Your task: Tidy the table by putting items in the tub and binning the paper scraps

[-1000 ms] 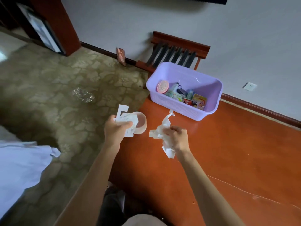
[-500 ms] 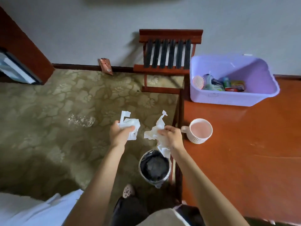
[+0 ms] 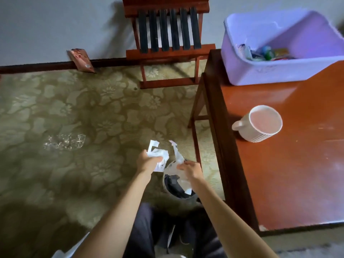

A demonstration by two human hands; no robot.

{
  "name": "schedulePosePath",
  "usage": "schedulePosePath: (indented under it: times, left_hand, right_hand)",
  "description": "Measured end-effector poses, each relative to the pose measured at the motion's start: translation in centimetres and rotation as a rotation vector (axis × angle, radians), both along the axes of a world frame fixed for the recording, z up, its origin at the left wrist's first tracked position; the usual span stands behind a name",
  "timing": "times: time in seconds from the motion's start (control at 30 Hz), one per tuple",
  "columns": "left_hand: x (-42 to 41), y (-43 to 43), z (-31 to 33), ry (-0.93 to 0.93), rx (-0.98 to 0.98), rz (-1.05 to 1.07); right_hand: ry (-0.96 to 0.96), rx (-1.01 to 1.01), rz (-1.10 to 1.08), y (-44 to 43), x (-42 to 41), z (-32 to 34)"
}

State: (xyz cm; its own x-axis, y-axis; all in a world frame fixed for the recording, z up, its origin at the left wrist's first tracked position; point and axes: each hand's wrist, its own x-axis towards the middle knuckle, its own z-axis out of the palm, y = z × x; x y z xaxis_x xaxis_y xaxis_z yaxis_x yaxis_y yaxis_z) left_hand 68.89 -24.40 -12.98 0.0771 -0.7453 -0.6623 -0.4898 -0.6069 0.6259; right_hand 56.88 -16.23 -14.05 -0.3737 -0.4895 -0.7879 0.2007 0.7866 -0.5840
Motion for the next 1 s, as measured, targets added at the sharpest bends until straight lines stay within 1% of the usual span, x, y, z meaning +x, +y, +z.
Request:
schedulePosePath:
  times: [0.07, 0.17, 0.23, 0.27, 0.4, 0.47, 0.53, 0.6, 0.63, 0.7, 0.77, 0.8, 0.83, 0.87, 0.93, 0.97, 1.0]
  left_hand:
    - [-0.2, -0.2, -3.3, -0.010, 0.042, -0.044]
    - [-1.3, -0.1, -10.2, -0.035, 0.098, -0.128]
    - [-1.8, 0.1, -14.3, -0.059, 0.132, -0.226]
    - [-2.0, 0.3, -16.6, -0.069, 0.141, -0.272]
    - [-2.9, 0.9, -24.7, -0.020, 0.189, -0.294]
    - [-3.3, 1.3, -28.0, 0.024, 0.186, -0.298]
    - [-3.3, 1.7, -31.1, 0.118, 0.253, -0.282]
    - [-3.3, 2.0, -33.1, 0.198, 0.391, -0.284]
    - [-3.2, 2.1, -33.8, 0.206, 0.448, -0.293]
    - [-2.9, 2.2, -33.8, 0.216, 0.506, -0.270]
    - [-2.2, 2.5, -33.1, 0.257, 0.494, -0.224]
    - [-2.0, 2.4, -32.0, 0.299, 0.494, -0.203]
    - [-1.8, 2.1, -30.7, 0.310, 0.484, -0.150]
    - [-1.7, 1.9, -29.6, 0.307, 0.463, -0.141]
    - [-1.7, 1.8, -27.3, 0.335, 0.444, -0.155]
    - [-1.6, 1.4, -23.1, 0.337, 0.428, -0.115]
    - [-1.5, 1.4, -19.1, 0.315, 0.428, -0.085]
  right_hand:
    - [0.030, 0.117, 0.035, 0.4, -0.2, -3.6]
    - [0.120, 0.203, 0.096, 0.7, -0.8, -10.8]
    - [0.121, 0.257, 0.158, 0.8, -1.1, -14.7]
    - [0.092, 0.270, 0.130, 0.9, -1.1, -17.0]
    - [-0.008, 0.339, -0.030, 1.7, -1.7, -24.9]
    - [-0.029, 0.348, -0.162, 2.0, -2.1, -28.1]
    - [-0.020, 0.329, -0.264, 2.1, -2.3, -30.8]
    - [-0.096, 0.292, -0.342, 1.8, -2.4, -32.7]
    - [-0.156, 0.269, -0.384, 1.8, -2.3, -33.4]
    - [-0.240, 0.236, -0.461, 1.8, -2.1, -33.5]
    - [-0.302, 0.209, -0.519, 2.0, -1.6, -32.1]
    - [-0.318, 0.206, -0.482, 2.1, -1.3, -30.8]
    - [-0.323, 0.199, -0.480, 2.2, -1.2, -29.4]
    - [-0.290, 0.192, -0.475, 2.2, -0.8, -27.8]
    - [-0.295, 0.182, -0.518, 2.0, -0.5, -25.8]
    - [-0.292, 0.167, -0.518, 2.2, -0.9, -21.5]
    - [-0.300, 0.198, -0.507, 2.0, -0.7, -16.9]
